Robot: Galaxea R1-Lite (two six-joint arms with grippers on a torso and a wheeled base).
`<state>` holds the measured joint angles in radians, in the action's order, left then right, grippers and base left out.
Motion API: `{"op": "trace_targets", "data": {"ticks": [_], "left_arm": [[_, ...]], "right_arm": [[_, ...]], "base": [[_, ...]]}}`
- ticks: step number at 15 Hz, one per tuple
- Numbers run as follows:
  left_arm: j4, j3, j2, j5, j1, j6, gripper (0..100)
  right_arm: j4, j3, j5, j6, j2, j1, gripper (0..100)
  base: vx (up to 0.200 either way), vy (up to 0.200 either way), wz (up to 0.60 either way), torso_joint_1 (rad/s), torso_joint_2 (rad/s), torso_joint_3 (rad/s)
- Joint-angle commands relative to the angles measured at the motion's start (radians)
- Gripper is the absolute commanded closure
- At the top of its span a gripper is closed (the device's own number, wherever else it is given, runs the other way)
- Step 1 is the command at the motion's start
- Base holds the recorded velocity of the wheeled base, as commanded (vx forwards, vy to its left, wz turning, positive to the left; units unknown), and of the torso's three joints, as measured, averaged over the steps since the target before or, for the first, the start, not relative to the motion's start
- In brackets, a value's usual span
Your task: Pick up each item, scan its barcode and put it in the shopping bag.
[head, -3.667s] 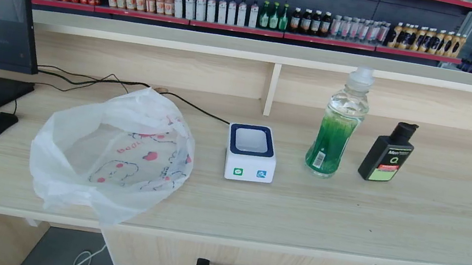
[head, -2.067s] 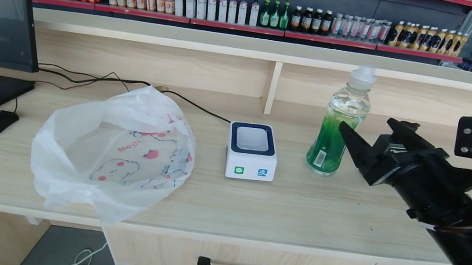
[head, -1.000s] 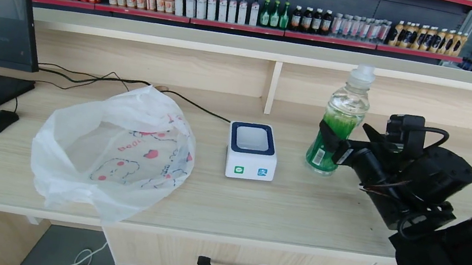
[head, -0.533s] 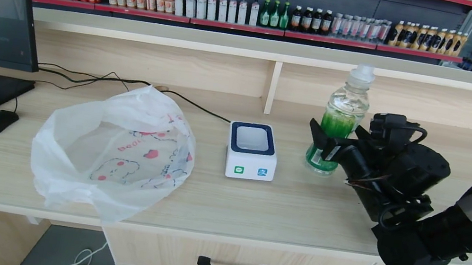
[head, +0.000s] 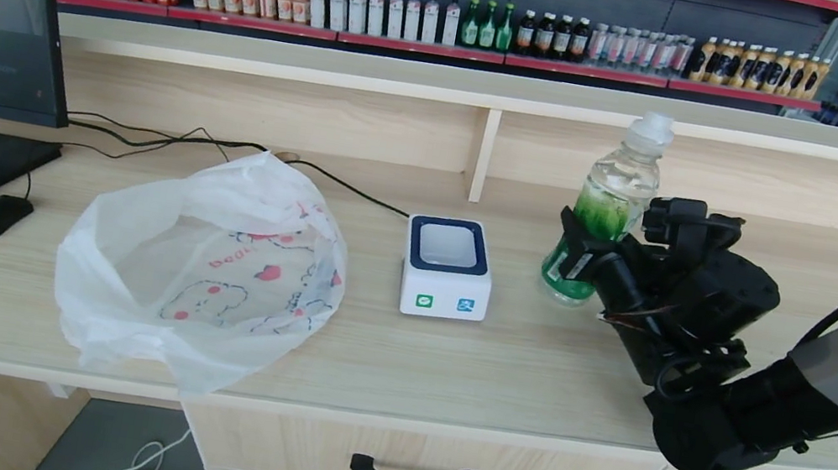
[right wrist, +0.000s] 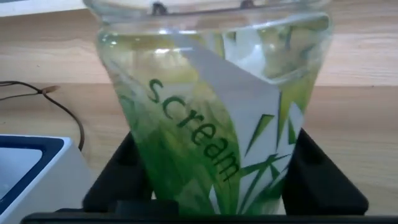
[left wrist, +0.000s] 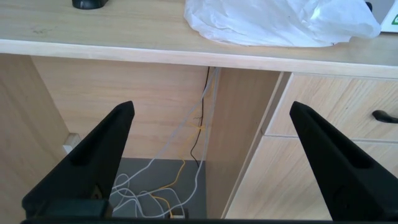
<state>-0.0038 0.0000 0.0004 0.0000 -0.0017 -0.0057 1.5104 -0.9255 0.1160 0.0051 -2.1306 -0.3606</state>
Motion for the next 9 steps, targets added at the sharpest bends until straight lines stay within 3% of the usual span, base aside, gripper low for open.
{"op": "trace_targets", "data": {"ticks": [1, 9], "left_arm": [[-0.001, 0.000, 0.000, 0.000, 0.000, 0.000, 0], [-0.001, 0.000, 0.000, 0.000, 0.000, 0.000, 0]], "right_arm": [[0.001, 0.001, 0.001, 0.001, 0.006, -0.001, 100], [0.001, -0.001, -0.010, 0.003, 0.067, -0.001, 100]], "base": [[0.000, 0.000, 0.00, 0.000, 0.00, 0.000], [0.000, 0.000, 0.00, 0.000, 0.00, 0.000]]}}
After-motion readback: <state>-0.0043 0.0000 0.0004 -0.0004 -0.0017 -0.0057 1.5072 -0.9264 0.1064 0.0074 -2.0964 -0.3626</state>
